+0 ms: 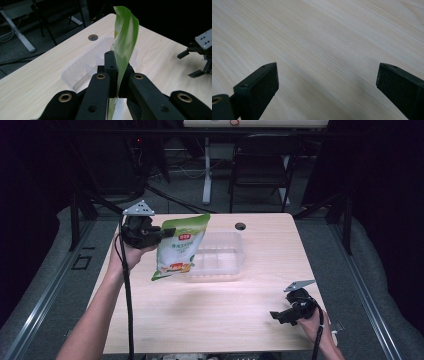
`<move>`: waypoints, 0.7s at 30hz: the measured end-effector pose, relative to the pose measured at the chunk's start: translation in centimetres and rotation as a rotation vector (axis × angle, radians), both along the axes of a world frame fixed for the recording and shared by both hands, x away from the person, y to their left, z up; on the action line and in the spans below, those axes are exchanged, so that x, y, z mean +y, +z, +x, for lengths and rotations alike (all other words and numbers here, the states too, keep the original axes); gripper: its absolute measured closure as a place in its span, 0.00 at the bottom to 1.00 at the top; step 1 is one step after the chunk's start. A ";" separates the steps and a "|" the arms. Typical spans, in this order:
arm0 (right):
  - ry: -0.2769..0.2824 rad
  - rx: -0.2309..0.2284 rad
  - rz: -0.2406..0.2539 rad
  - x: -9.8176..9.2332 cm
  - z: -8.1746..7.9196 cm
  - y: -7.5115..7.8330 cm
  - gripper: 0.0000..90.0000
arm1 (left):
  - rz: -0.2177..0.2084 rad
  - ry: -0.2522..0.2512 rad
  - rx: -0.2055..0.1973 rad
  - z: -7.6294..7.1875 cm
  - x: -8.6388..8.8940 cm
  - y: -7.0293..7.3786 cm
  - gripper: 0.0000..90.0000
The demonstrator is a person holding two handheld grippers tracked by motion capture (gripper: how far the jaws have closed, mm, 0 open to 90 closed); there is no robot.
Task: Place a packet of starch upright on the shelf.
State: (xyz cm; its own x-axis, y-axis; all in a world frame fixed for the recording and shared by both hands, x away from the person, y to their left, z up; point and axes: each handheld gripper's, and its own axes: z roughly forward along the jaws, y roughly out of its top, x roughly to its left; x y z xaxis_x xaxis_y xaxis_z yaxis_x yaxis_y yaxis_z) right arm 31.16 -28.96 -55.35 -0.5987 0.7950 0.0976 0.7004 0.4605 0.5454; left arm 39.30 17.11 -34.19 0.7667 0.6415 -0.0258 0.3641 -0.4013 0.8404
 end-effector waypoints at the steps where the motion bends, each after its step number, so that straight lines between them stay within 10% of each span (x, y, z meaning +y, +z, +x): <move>1: 0.000 0.000 -0.001 0.0 0.0 0.0 0.04 | 0.000 0.004 -0.005 0.1 0.0 0.1 1.00; 21: 0.003 0.002 -0.002 0.0 0.0 0.0 0.04 | -0.040 0.107 -0.039 2.5 -0.6 0.0 1.00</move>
State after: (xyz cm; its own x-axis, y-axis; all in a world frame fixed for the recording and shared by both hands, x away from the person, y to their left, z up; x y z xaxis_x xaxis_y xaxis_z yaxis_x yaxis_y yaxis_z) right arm 31.18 -28.95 -55.32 -0.6010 0.7933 0.0974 0.7002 0.4638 0.5428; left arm 41.84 16.49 -34.16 0.6949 0.7187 -0.0247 0.3700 -0.3278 0.8693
